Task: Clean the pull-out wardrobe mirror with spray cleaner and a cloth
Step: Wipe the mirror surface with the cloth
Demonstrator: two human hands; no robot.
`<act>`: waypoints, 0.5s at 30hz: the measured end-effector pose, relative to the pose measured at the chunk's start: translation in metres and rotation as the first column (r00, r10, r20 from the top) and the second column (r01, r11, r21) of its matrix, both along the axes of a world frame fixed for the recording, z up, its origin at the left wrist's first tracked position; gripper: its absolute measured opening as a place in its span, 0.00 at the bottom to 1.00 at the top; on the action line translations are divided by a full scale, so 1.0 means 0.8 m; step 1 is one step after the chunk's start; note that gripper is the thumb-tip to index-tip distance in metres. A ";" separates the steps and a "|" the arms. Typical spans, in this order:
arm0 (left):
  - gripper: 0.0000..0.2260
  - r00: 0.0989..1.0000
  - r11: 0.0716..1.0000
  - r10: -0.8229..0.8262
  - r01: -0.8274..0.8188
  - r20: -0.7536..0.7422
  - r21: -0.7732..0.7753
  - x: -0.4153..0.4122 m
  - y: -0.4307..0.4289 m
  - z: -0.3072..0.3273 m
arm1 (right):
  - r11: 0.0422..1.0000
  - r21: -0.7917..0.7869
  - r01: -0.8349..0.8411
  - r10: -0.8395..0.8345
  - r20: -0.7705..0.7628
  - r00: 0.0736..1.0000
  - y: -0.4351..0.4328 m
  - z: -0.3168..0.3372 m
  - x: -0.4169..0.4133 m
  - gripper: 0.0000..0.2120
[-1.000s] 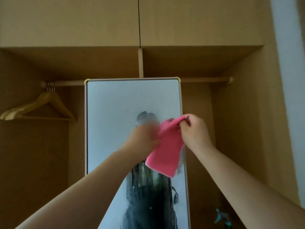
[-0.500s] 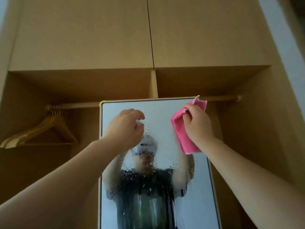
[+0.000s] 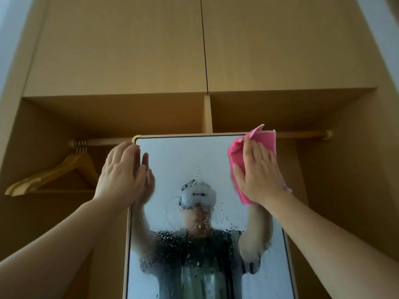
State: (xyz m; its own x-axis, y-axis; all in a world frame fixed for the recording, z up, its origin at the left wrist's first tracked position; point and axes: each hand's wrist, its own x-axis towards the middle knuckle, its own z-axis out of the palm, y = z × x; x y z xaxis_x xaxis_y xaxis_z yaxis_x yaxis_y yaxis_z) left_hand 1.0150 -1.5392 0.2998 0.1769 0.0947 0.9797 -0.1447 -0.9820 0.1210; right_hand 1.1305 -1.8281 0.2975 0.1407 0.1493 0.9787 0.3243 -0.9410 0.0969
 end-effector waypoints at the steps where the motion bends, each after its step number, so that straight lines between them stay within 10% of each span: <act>1: 0.20 1.000 1.000 0.003 -0.004 -0.001 -0.012 0.001 0.003 -0.001 | 1.000 0.019 0.015 -0.015 0.003 1.000 0.004 0.005 -0.001 0.33; 15: 0.21 0.993 0.991 -0.111 0.108 -0.032 -0.081 0.039 0.027 -0.015 | 1.000 0.028 -0.012 0.011 0.044 0.999 0.009 0.036 0.025 0.28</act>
State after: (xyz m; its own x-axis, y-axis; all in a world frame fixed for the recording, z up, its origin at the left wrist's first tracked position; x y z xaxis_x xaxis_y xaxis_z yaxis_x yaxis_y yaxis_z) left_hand 1.0460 -1.5179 0.2876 0.2256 0.1497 0.9626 -0.2451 -0.9476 0.2048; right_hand 1.1502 -1.8209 0.3266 0.0964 0.1228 0.9877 0.3309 -0.9399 0.0845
